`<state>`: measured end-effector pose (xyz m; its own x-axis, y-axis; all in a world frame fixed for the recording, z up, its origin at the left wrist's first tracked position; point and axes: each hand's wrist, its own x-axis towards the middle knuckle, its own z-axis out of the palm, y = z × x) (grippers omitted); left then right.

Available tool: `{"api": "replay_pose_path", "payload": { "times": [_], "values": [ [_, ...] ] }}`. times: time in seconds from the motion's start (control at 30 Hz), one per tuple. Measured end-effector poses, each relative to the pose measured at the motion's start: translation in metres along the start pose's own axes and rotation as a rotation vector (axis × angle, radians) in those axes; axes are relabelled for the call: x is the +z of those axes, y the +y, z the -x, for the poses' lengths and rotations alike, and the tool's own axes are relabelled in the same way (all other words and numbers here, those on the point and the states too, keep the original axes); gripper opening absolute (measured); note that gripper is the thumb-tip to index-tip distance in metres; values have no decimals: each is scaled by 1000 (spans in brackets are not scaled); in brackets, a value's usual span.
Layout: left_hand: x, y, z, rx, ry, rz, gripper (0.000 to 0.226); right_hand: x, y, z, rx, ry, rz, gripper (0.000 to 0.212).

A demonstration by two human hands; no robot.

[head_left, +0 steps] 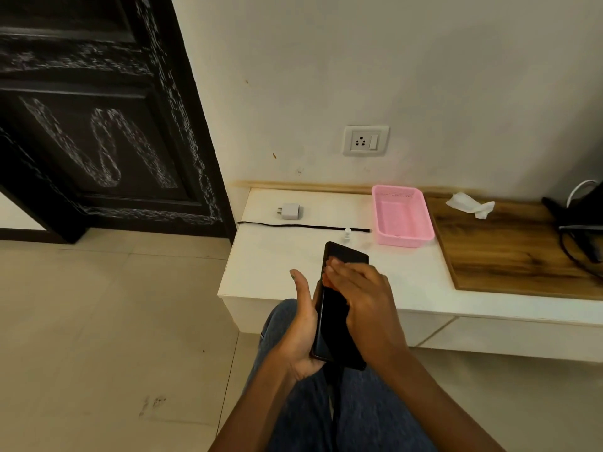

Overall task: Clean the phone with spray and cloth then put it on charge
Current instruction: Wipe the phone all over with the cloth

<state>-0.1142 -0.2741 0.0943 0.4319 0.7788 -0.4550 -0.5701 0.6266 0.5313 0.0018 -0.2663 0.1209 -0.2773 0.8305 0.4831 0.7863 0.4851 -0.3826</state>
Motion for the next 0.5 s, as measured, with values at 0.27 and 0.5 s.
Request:
{"api": "replay_pose_path", "payload": {
  "times": [0.27,0.5],
  "values": [
    [-15,7,-7,-13,51,-33,102,3,-28,61,-53,-58,-76,28],
    [-15,8,-12,-46,41,38,93,-8,-27,71,-243,-12,-30,40]
  ]
}}
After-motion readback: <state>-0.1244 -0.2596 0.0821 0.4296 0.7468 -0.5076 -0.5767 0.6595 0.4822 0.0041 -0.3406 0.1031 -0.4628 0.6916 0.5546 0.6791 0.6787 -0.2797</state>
